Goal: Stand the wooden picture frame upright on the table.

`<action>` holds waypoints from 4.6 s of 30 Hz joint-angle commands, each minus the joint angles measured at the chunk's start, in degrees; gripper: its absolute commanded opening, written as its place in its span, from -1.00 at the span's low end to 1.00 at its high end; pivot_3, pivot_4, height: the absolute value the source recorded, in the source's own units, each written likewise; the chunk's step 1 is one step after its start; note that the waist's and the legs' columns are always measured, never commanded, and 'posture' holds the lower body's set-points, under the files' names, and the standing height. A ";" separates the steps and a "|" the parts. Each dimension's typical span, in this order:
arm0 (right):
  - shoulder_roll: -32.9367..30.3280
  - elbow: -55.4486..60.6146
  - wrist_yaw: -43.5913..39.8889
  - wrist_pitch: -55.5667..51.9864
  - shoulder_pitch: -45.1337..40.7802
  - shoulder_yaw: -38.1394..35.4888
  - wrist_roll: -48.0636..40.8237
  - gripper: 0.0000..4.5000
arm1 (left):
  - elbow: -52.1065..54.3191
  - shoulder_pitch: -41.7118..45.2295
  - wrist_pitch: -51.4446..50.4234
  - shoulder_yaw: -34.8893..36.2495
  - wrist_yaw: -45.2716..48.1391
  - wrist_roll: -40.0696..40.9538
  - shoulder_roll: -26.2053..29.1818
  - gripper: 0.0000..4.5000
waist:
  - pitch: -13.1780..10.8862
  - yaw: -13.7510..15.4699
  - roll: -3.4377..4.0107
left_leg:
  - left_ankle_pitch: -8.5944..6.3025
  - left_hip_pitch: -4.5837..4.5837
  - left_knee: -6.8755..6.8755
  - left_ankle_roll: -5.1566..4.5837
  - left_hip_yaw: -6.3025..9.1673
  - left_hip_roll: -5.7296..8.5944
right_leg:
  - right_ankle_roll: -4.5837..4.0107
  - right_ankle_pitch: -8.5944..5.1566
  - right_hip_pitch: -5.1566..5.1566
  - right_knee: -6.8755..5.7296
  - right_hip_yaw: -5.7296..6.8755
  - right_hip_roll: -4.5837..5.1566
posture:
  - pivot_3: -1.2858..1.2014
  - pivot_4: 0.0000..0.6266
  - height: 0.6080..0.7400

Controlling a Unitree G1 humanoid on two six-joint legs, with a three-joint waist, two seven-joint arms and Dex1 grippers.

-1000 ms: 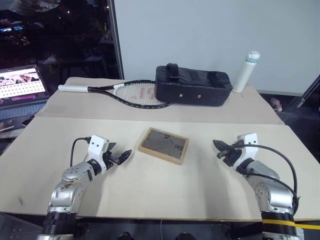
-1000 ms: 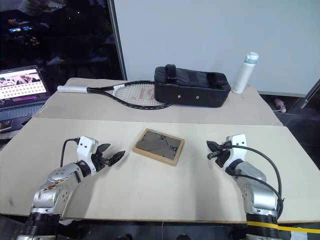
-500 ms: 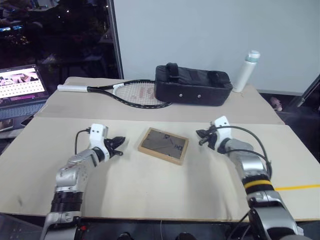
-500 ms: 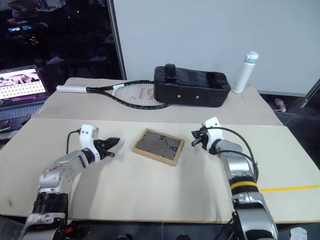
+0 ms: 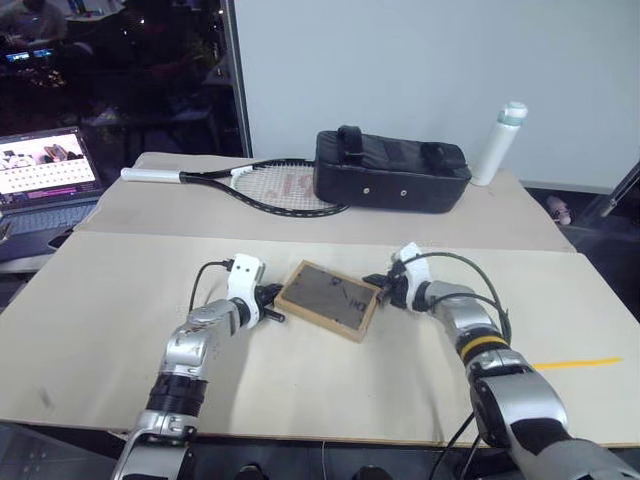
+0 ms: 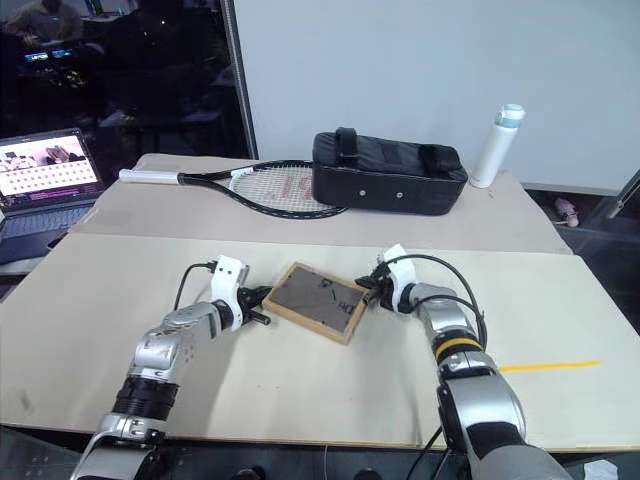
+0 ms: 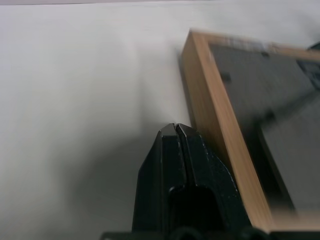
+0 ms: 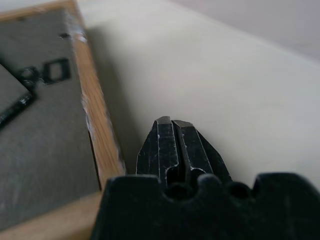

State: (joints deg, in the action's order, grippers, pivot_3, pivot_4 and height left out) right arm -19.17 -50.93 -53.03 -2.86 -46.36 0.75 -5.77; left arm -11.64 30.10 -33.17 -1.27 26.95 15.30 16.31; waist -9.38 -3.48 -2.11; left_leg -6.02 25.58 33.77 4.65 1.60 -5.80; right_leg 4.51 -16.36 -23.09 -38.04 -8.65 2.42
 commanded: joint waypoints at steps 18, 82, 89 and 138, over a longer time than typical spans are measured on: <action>-7.73 52.21 -5.11 -39.52 22.35 5.69 -11.84 -1.00 | 12.67 -4.86 -5.72 8.98 1.04 3.64 6.50 -0.97 | 0.03 0.03 0.06 | 0.02 0.07 -0.05 0.06 0.01 -0.01 | 0.15 -0.13 -0.16 0.03 -0.04 0.00 | 0.03 -0.52 0.53; -10.05 60.38 -1.36 -43.97 24.87 12.51 -16.92 -1.00 | 3.54 -9.85 -53.71 6.62 -30.59 81.94 13.07 0.97 | 0.20 1.36 -0.08 | -0.36 -0.14 0.15 0.53 0.07 0.12 | -0.23 -0.46 -0.06 0.30 0.04 0.17 | 0.03 -0.52 0.53; -9.63 60.77 -0.21 -44.34 25.00 11.84 -16.98 -1.00 | 4.60 -9.27 -52.10 6.79 -27.89 84.23 15.58 0.51 | 0.21 1.23 -0.09 | -0.38 -0.04 0.08 0.56 0.07 0.12 | 0.03 -0.32 -0.05 0.27 0.03 0.15 | 0.03 -0.52 0.53; -18.04 55.51 -14.72 -34.97 5.10 9.16 -21.21 0.96 | 3.34 7.76 -59.33 4.86 5.75 70.51 28.91 -0.49 | -0.21 1.06 -0.08 | 0.05 0.82 -0.37 0.26 0.11 0.11 | -0.36 -0.13 -1.08 -0.01 0.09 0.11 | 0.03 -0.52 0.53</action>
State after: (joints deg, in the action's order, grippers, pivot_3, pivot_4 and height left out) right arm -35.54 5.60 -68.83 -40.89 -41.49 11.88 -29.35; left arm -8.63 36.57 -92.29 1.63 30.18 83.23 44.49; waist -9.58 -2.42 -2.19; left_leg -5.97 26.40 33.41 4.91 1.71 -5.69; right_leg 4.15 -16.49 -24.18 -38.05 -8.57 2.52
